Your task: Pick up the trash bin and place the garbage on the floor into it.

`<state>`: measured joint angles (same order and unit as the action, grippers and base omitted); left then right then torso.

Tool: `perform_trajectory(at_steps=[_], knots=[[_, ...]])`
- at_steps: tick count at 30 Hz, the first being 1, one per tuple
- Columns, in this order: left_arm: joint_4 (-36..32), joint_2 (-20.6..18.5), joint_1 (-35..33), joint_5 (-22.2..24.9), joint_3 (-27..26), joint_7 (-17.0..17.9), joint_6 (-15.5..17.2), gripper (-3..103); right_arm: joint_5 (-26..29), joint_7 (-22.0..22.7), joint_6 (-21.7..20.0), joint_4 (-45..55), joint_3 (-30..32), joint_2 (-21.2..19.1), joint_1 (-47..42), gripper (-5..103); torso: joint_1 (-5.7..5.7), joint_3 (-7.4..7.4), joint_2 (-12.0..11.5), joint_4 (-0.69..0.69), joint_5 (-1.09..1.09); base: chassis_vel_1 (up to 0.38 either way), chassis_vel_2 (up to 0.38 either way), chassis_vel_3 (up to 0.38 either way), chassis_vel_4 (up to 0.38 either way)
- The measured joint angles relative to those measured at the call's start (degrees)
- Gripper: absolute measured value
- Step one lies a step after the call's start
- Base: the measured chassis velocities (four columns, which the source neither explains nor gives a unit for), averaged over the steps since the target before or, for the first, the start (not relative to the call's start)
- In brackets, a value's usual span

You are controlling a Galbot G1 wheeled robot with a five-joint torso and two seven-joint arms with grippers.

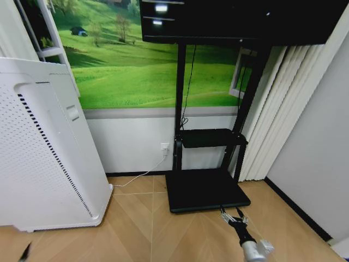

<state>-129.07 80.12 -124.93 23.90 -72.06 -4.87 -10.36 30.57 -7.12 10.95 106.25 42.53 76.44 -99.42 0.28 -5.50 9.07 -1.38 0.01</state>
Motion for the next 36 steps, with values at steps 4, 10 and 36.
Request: perform_trajectory(at_steps=[4,10,36], knots=[[-3.3,-3.6,6.3,-3.3,11.7,2.5,4.4,100,-1.7,1.6,-0.5,7.5,4.5,2.0,-4.7,100,0.0,-0.01,0.0,0.02,0.0,0.0,0.0,0.0,0.0],[-5.1,-4.5,10.2,-7.1,25.0,4.8,7.6,100,-2.3,2.0,-1.1,15.2,5.9,3.8,-8.8,100,0.0,-0.01,0.0,0.0,-0.01,0.0,0.0,0.0,0.0],[-4.6,-2.9,9.4,-9.2,28.6,4.7,7.6,100,-4.9,2.1,-2.1,18.8,3.3,5.2,-8.6,100,0.2,-0.46,0.7,0.02,-0.01,0.0,0.0,0.0,0.0]])
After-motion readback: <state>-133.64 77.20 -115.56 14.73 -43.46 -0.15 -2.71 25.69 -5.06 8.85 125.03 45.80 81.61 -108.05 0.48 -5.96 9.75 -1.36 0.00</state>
